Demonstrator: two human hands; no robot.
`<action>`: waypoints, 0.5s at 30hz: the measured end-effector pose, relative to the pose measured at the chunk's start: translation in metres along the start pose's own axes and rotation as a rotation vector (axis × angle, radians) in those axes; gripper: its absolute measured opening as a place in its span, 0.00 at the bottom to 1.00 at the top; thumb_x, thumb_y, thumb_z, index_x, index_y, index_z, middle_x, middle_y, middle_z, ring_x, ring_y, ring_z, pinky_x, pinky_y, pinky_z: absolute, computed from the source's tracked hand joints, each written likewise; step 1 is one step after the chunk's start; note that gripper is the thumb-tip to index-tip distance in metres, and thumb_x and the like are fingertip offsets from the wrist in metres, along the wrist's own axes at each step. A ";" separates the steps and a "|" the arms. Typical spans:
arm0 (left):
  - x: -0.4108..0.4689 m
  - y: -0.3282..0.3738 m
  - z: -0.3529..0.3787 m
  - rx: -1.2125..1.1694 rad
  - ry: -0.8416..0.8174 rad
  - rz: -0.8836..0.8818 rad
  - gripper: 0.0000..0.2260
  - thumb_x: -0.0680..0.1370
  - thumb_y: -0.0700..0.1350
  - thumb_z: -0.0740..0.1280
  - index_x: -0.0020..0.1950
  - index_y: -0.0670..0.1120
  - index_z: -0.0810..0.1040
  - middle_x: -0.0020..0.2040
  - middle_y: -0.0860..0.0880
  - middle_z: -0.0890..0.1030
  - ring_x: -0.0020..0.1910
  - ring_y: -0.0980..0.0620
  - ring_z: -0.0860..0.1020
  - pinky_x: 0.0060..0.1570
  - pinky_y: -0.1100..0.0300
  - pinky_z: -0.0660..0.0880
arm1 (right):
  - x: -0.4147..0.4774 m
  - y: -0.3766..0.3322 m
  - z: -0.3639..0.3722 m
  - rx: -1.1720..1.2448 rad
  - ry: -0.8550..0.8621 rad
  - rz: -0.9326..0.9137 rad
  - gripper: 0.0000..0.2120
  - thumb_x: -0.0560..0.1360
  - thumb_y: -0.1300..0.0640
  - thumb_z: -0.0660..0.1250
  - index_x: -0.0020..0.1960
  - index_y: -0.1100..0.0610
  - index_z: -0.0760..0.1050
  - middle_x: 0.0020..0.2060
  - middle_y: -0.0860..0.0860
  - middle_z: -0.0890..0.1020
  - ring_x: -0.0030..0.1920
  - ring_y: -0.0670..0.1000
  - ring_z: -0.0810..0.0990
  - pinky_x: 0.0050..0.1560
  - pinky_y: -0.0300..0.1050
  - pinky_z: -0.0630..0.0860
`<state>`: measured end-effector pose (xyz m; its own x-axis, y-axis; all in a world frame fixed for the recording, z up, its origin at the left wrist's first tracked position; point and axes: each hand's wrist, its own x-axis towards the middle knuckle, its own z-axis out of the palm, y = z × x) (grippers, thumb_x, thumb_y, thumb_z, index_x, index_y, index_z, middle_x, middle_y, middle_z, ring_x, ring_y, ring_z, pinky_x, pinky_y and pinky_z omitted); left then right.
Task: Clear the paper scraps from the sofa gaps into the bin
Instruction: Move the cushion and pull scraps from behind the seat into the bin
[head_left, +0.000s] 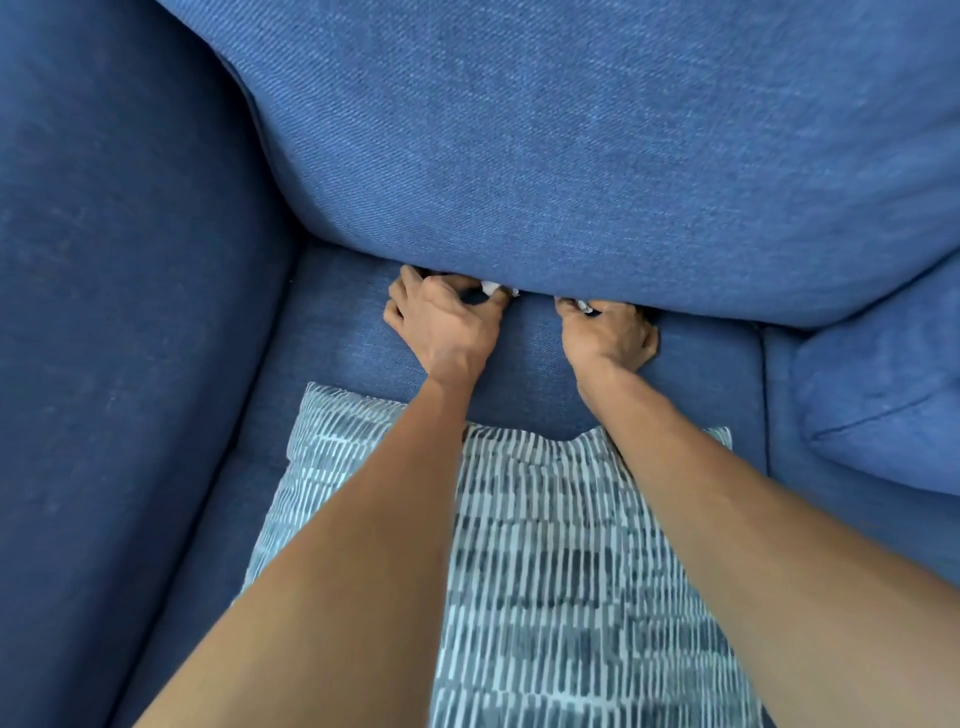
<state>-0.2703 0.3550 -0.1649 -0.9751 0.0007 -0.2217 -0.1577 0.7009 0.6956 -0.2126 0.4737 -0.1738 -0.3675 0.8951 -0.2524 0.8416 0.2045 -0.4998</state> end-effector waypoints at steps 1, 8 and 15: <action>0.000 0.000 -0.004 -0.033 -0.013 0.003 0.16 0.68 0.60 0.77 0.46 0.49 0.87 0.61 0.50 0.75 0.67 0.47 0.70 0.73 0.55 0.57 | 0.000 -0.001 -0.003 0.013 -0.017 -0.013 0.19 0.73 0.41 0.71 0.57 0.52 0.83 0.64 0.52 0.80 0.70 0.55 0.71 0.76 0.51 0.55; -0.011 -0.004 -0.059 -0.287 -0.136 -0.091 0.17 0.67 0.44 0.76 0.31 0.49 0.67 0.31 0.44 0.82 0.29 0.51 0.76 0.33 0.63 0.73 | -0.025 0.002 -0.047 0.116 -0.021 -0.136 0.15 0.73 0.50 0.70 0.32 0.58 0.75 0.34 0.52 0.83 0.43 0.58 0.83 0.37 0.41 0.71; -0.067 -0.016 -0.125 -0.307 -0.058 -0.101 0.07 0.74 0.46 0.65 0.49 0.45 0.73 0.46 0.42 0.86 0.45 0.39 0.82 0.52 0.45 0.81 | -0.094 -0.016 -0.080 0.060 -0.172 -0.374 0.14 0.76 0.58 0.56 0.49 0.56 0.82 0.52 0.53 0.84 0.56 0.58 0.77 0.54 0.49 0.75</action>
<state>-0.2215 0.2546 -0.0760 -0.9430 -0.0110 -0.3327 -0.3015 0.4518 0.8397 -0.1604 0.4181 -0.0758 -0.7090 0.6828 -0.1766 0.6147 0.4754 -0.6294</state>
